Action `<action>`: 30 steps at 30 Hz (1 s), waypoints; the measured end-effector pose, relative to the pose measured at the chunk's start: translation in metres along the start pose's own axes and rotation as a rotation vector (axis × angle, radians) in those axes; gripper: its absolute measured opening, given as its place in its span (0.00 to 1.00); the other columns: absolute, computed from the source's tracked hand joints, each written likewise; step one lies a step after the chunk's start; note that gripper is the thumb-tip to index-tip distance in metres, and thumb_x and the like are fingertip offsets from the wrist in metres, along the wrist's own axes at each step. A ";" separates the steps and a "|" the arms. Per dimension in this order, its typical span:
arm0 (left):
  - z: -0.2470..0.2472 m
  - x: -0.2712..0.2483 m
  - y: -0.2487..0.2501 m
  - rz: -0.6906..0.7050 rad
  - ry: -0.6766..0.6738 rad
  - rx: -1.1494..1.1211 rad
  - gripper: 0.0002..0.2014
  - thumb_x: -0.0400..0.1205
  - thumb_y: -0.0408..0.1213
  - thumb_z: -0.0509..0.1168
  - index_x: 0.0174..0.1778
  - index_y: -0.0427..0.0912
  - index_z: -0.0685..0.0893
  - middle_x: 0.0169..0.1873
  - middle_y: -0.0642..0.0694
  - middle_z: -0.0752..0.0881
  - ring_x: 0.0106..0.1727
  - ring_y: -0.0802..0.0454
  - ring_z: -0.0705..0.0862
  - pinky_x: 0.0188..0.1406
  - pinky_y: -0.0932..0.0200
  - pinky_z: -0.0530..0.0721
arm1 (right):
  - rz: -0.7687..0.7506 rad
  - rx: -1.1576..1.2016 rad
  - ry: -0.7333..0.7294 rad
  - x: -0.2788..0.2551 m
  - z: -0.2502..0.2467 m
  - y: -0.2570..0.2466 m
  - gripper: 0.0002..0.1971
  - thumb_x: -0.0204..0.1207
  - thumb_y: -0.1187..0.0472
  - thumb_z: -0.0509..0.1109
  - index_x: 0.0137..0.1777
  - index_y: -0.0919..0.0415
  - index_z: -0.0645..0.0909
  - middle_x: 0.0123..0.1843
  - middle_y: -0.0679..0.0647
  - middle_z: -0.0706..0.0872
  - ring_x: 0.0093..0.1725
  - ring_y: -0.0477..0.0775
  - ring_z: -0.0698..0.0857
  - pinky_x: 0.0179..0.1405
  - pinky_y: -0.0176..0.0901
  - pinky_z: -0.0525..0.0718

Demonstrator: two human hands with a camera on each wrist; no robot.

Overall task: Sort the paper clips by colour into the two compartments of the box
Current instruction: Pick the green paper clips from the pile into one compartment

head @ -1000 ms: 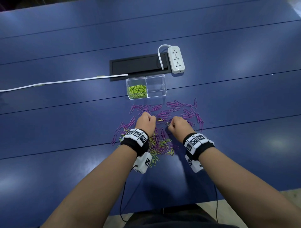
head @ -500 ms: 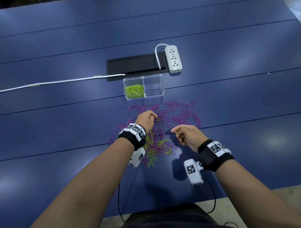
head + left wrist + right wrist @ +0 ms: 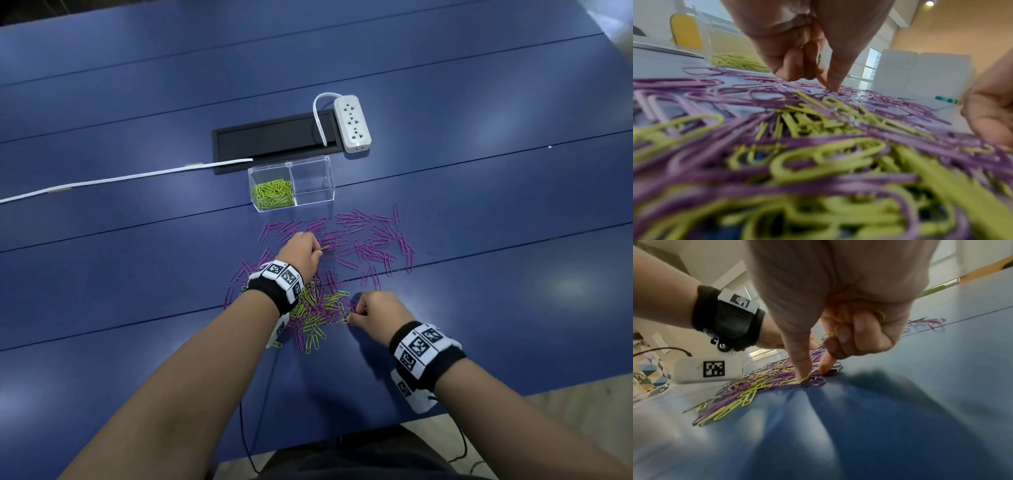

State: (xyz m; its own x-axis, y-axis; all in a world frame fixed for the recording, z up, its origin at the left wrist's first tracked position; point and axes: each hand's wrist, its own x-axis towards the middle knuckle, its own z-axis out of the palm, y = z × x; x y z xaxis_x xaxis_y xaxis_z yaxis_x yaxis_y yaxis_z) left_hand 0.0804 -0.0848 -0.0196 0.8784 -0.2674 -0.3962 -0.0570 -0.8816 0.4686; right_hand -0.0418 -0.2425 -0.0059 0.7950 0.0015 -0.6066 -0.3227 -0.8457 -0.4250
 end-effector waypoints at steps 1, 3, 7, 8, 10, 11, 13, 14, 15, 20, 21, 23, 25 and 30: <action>-0.001 0.000 0.000 -0.004 0.013 -0.010 0.03 0.83 0.39 0.62 0.47 0.43 0.77 0.52 0.45 0.80 0.50 0.47 0.79 0.49 0.54 0.75 | 0.000 -0.007 0.019 0.001 0.002 -0.001 0.10 0.73 0.53 0.69 0.38 0.59 0.78 0.41 0.58 0.86 0.42 0.60 0.84 0.43 0.48 0.83; -0.004 0.000 0.000 -0.028 0.040 -0.061 0.04 0.82 0.40 0.65 0.43 0.46 0.78 0.51 0.45 0.83 0.52 0.47 0.80 0.49 0.56 0.75 | -0.006 0.001 0.038 0.003 0.003 -0.004 0.05 0.74 0.57 0.66 0.39 0.57 0.77 0.42 0.57 0.85 0.44 0.60 0.84 0.43 0.46 0.82; -0.014 0.000 -0.001 -0.064 0.075 -0.176 0.06 0.79 0.42 0.69 0.40 0.46 0.80 0.51 0.46 0.85 0.55 0.50 0.81 0.50 0.61 0.74 | 0.017 0.093 -0.005 0.008 0.000 -0.006 0.07 0.74 0.63 0.64 0.42 0.63 0.83 0.41 0.58 0.88 0.40 0.55 0.82 0.43 0.43 0.81; -0.017 0.001 -0.002 -0.060 0.081 -0.196 0.06 0.78 0.42 0.70 0.40 0.46 0.81 0.50 0.47 0.85 0.54 0.50 0.81 0.51 0.61 0.74 | 0.020 0.125 -0.015 0.009 -0.002 -0.005 0.06 0.74 0.63 0.65 0.41 0.62 0.83 0.41 0.57 0.88 0.41 0.54 0.82 0.43 0.43 0.81; -0.026 0.003 -0.003 -0.066 0.073 -0.246 0.07 0.76 0.42 0.72 0.37 0.45 0.82 0.45 0.50 0.85 0.49 0.52 0.80 0.48 0.60 0.74 | 0.023 0.195 -0.029 0.011 -0.007 -0.004 0.05 0.73 0.60 0.67 0.36 0.57 0.81 0.40 0.54 0.87 0.42 0.52 0.83 0.43 0.40 0.79; -0.031 0.005 -0.004 -0.074 0.061 -0.280 0.07 0.75 0.42 0.73 0.35 0.46 0.82 0.41 0.52 0.84 0.45 0.53 0.80 0.45 0.60 0.74 | 0.022 0.231 -0.037 0.013 -0.010 -0.004 0.06 0.72 0.59 0.69 0.34 0.54 0.79 0.39 0.52 0.86 0.41 0.51 0.83 0.42 0.39 0.78; -0.039 0.008 -0.005 -0.089 0.026 -0.359 0.08 0.73 0.40 0.74 0.32 0.47 0.81 0.35 0.53 0.83 0.35 0.55 0.78 0.38 0.61 0.73 | 0.026 0.311 -0.051 0.016 -0.016 -0.002 0.08 0.71 0.58 0.71 0.32 0.52 0.77 0.37 0.50 0.86 0.39 0.50 0.82 0.40 0.41 0.78; -0.044 0.008 -0.005 -0.095 0.010 -0.392 0.09 0.73 0.39 0.74 0.31 0.46 0.80 0.33 0.53 0.83 0.32 0.55 0.77 0.35 0.61 0.73 | 0.028 0.368 -0.058 0.018 -0.020 -0.002 0.09 0.69 0.58 0.72 0.31 0.53 0.77 0.37 0.52 0.86 0.38 0.51 0.82 0.42 0.43 0.80; -0.047 0.009 -0.005 -0.103 0.000 -0.418 0.09 0.73 0.38 0.73 0.31 0.46 0.80 0.32 0.51 0.82 0.30 0.55 0.76 0.33 0.61 0.72 | 0.031 0.434 -0.063 0.020 -0.024 -0.002 0.09 0.68 0.59 0.73 0.30 0.53 0.77 0.37 0.55 0.87 0.37 0.53 0.83 0.43 0.45 0.81; -0.067 0.017 -0.001 -0.136 0.084 -0.430 0.06 0.78 0.38 0.67 0.38 0.42 0.78 0.30 0.50 0.77 0.28 0.54 0.72 0.26 0.61 0.70 | 0.053 0.745 -0.054 0.024 -0.046 -0.013 0.10 0.68 0.70 0.70 0.29 0.57 0.79 0.33 0.61 0.83 0.23 0.49 0.69 0.22 0.38 0.68; -0.073 0.021 -0.001 -0.142 0.121 -0.401 0.05 0.79 0.38 0.66 0.39 0.42 0.78 0.32 0.50 0.78 0.28 0.54 0.72 0.27 0.61 0.71 | 0.040 0.815 -0.068 0.025 -0.052 -0.017 0.10 0.70 0.72 0.69 0.32 0.59 0.79 0.34 0.61 0.84 0.22 0.48 0.69 0.20 0.36 0.67; -0.087 0.032 -0.002 -0.151 0.207 -0.331 0.05 0.80 0.38 0.63 0.40 0.43 0.77 0.32 0.50 0.78 0.32 0.52 0.74 0.34 0.59 0.72 | 0.012 0.901 -0.089 0.029 -0.063 -0.025 0.07 0.73 0.75 0.66 0.41 0.62 0.80 0.33 0.59 0.84 0.18 0.44 0.69 0.15 0.31 0.65; -0.101 0.044 -0.005 -0.176 0.277 -0.252 0.06 0.79 0.37 0.61 0.37 0.45 0.74 0.33 0.49 0.78 0.39 0.46 0.77 0.40 0.59 0.73 | -0.015 0.892 -0.089 0.037 -0.074 -0.032 0.07 0.75 0.75 0.65 0.47 0.65 0.82 0.32 0.58 0.84 0.17 0.42 0.70 0.14 0.30 0.65; -0.121 0.073 -0.014 -0.189 0.190 0.084 0.10 0.79 0.35 0.59 0.52 0.35 0.78 0.52 0.34 0.83 0.52 0.35 0.83 0.47 0.49 0.81 | -0.079 0.805 -0.078 0.055 -0.097 -0.052 0.09 0.78 0.73 0.62 0.52 0.70 0.84 0.32 0.55 0.83 0.20 0.42 0.72 0.15 0.30 0.66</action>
State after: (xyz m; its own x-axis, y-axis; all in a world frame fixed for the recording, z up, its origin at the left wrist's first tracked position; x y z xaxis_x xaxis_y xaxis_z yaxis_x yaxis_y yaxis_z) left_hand 0.2029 -0.0451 0.0407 0.9500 -0.0242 -0.3113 0.0843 -0.9400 0.3305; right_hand 0.0683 -0.2504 0.0480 0.8024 0.1075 -0.5871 -0.5613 -0.1983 -0.8035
